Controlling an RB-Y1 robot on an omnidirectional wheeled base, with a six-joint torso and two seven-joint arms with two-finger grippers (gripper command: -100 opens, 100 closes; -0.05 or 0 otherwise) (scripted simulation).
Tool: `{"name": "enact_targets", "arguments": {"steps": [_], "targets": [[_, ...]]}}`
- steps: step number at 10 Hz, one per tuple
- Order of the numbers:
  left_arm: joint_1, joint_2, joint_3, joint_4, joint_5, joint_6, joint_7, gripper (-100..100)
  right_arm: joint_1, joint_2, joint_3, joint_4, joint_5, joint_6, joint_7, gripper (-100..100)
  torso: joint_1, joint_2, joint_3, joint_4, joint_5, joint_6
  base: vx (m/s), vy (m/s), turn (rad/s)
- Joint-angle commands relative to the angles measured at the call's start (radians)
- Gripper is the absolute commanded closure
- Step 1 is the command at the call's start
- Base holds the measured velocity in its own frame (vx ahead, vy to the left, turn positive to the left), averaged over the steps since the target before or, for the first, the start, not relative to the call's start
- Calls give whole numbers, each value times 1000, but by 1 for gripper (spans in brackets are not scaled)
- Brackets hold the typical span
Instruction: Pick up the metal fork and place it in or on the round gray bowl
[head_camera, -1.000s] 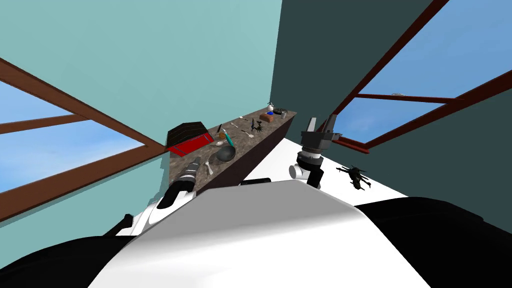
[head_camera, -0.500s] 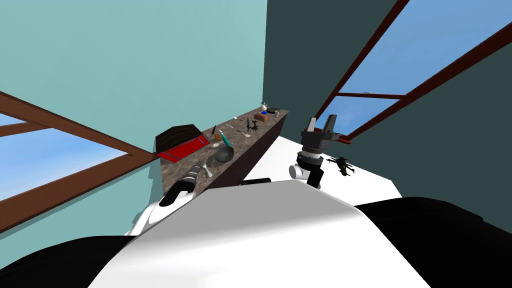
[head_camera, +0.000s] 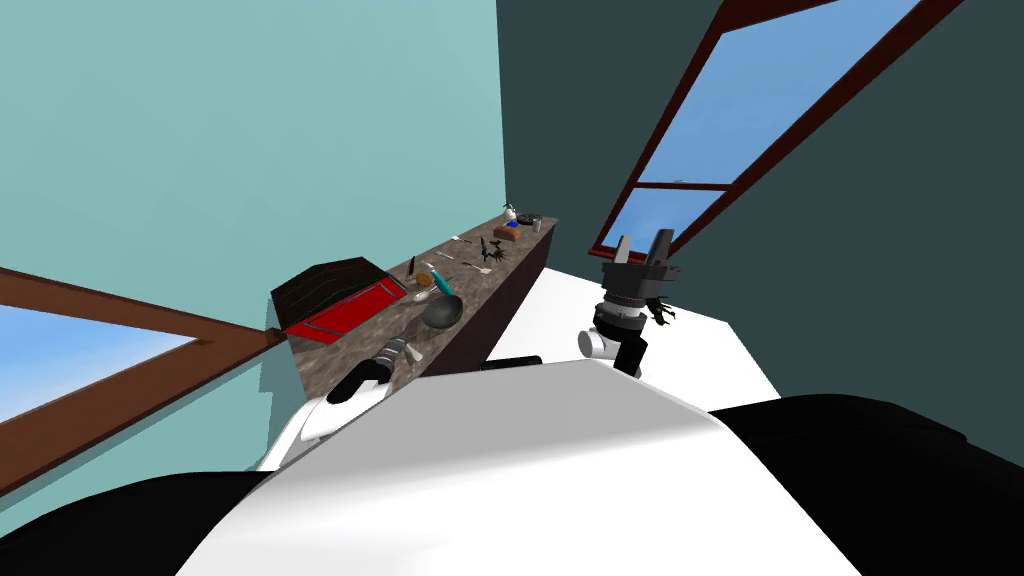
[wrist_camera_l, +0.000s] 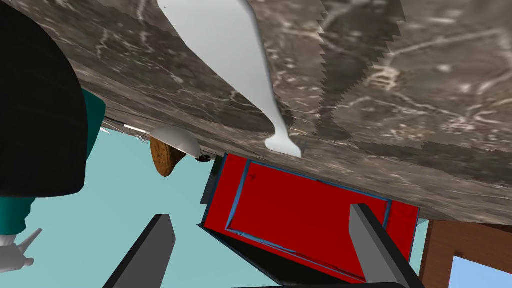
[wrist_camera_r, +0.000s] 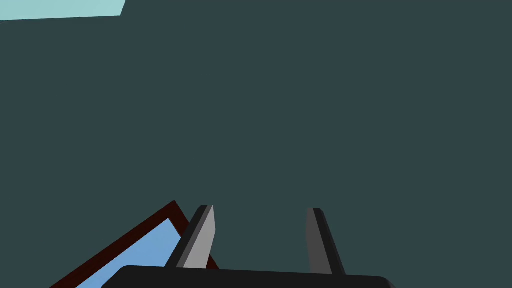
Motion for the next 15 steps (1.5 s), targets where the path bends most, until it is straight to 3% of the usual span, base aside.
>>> {"name": "enact_targets", "arguments": {"steps": [1,5,6,7,8,11,12,13,15], "targets": [[-4,27,-7,13,13,40,-24,-100,0,0,0,0,0,0,0,0,0,0,0,0,0,0,-36,55,-188],[-18,81,-36,48,36,122,-77,-100,0,0,0,0,0,0,0,0,-1,-2,-1,0,0,0,-38,51,-190],[-19,74,-31,45,32,107,-67,-100,0,0,0,0,0,0,0,0,-1,-1,-1,0,0,0,-19,26,-39],[-20,76,-32,46,33,112,-70,0,0,0,0,0,0,0,0,0,-3,-3,-1,-1,-1,-1,-4,6,6],[-41,78,-29,80,28,100,-64,-100,0,0,0,0,0,0,0,0,-4,-4,-2,-1,-1,-1,-12,4,-66],[-75,81,-25,131,22,82,-55,-100,0,0,0,0,0,0,0,0,-4,-3,-2,-1,-1,0,-17,3,-57],[-65,80,-26,115,23,90,-57,-100,0,0,0,0,0,0,0,0,-4,-4,-2,-1,-1,-1,-6,2,-9],[-67,80,-26,117,23,88,-57,100,0,0,0,0,0,0,0,0,-5,-4,-2,-1,-1,-1,0,0,0],[-66,80,-24,117,22,89,-56,100,0,0,0,0,0,0,0,0,-5,-5,-3,-1,0,1,-1,2,9]]}}
